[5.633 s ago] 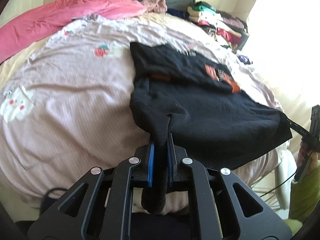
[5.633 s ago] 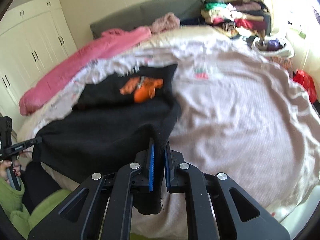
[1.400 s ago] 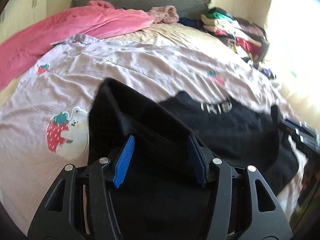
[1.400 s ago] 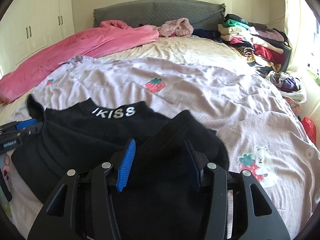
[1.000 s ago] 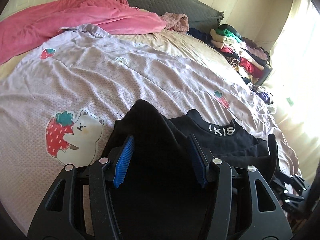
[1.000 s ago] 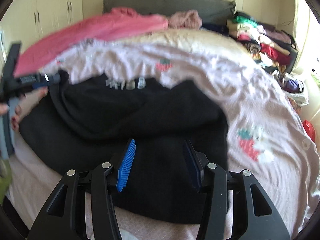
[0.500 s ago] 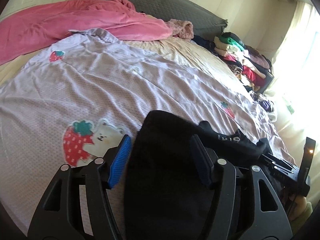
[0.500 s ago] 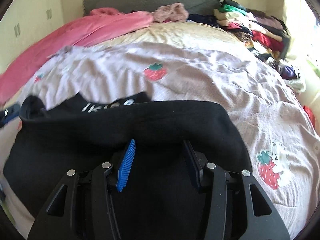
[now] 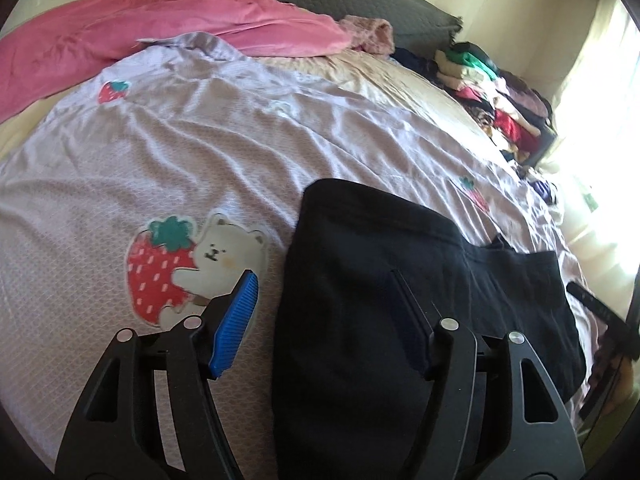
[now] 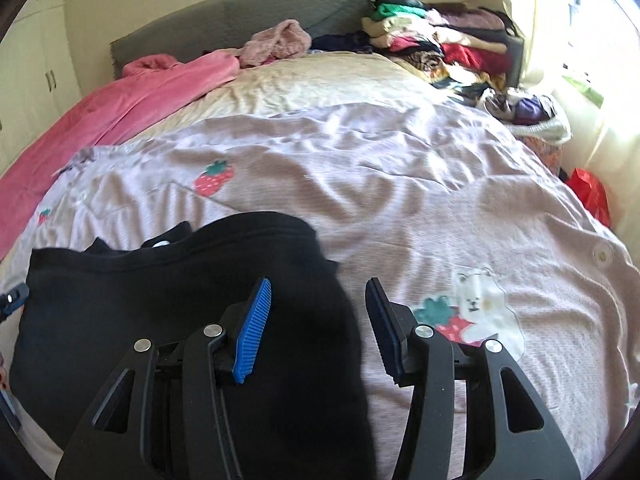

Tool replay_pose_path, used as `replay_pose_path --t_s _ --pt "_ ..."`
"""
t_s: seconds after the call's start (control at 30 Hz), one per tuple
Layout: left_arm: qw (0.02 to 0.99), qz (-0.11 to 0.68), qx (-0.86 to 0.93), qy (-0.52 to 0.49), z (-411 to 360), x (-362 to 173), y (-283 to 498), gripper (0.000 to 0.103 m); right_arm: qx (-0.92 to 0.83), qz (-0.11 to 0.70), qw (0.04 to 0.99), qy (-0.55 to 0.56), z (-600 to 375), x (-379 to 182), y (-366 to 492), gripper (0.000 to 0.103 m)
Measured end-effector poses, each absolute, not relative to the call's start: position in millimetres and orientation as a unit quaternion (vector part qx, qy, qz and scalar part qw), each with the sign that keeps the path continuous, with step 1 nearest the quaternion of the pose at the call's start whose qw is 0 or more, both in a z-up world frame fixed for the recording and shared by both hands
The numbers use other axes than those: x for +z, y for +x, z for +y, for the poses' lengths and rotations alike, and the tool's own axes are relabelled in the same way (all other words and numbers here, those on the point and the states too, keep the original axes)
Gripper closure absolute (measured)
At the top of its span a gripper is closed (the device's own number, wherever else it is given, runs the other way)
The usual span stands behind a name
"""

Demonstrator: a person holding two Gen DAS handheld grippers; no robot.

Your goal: Fold small clothes

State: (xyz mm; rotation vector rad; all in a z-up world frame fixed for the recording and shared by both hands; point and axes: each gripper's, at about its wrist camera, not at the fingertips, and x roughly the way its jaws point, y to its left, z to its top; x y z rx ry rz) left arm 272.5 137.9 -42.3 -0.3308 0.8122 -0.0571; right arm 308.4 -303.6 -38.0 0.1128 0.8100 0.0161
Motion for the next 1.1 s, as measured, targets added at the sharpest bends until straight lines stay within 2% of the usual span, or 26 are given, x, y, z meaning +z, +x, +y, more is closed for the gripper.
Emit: replay_pose_path --t_s 0.07,0.17,0.23,0.27,0.3,0.33,0.37,0.4,0.53,0.7,0.93,1.1 --pt "0.905 0.395 -0.028 -0.156 135.5 -44.9 272.8 0.046 0.011 0.400 0.914 0.066 -308.7 -40.6 312.6 0.055" --pt "0.906 0.396 -0.029 -0.149 133.2 -46.6 273.1 0.061 0.008 0.410 0.908 0.089 -313.8 -46.0 321.0 0.055" --pt "0.908 0.391 -0.030 -0.147 134.0 -46.6 272.0 0.063 0.011 0.417 0.903 0.102 -313.7 -49.7 328.4 0.056" --pt "0.908 0.391 -0.031 -0.147 134.4 -47.3 272.0 0.068 0.014 0.421 0.901 0.107 -313.1 -51.6 332.4 0.058" --pt "0.907 0.392 -0.031 -0.148 135.6 -48.9 271.7 0.078 0.019 0.425 0.898 0.109 -312.4 -53.1 336.0 0.064" --pt "0.907 0.393 -0.030 -0.148 136.4 -49.5 272.0 0.085 0.026 0.430 0.896 0.111 -311.0 -54.9 338.9 0.077" --pt "0.907 0.394 -0.028 -0.146 137.2 -50.3 271.6 0.095 0.033 0.435 0.893 0.112 -309.9 -56.5 341.2 0.083" --pt "0.907 0.393 -0.028 -0.147 137.4 -49.4 271.4 0.097 0.039 0.439 0.892 0.103 -305.9 -57.5 341.5 0.094" --pt "0.913 0.380 -0.029 -0.147 138.4 -40.1 265.1 0.098 0.028 0.404 0.912 0.068 -297.8 -47.1 325.3 0.097" --pt "0.921 0.362 -0.027 -0.143 141.9 -25.3 253.4 0.099 0.009 0.351 0.933 0.074 -310.9 -29.3 307.3 0.097" --pt "0.910 0.399 -0.002 -0.117 139.1 -55.0 267.7 0.100 -0.027 0.396 0.917 0.034 -303.7 -57.5 323.7 0.097" --pt "0.911 0.398 0.004 -0.103 136.9 -55.0 266.0 0.098 -0.044 0.407 0.913 0.008 -297.1 -67.9 325.4 0.095"
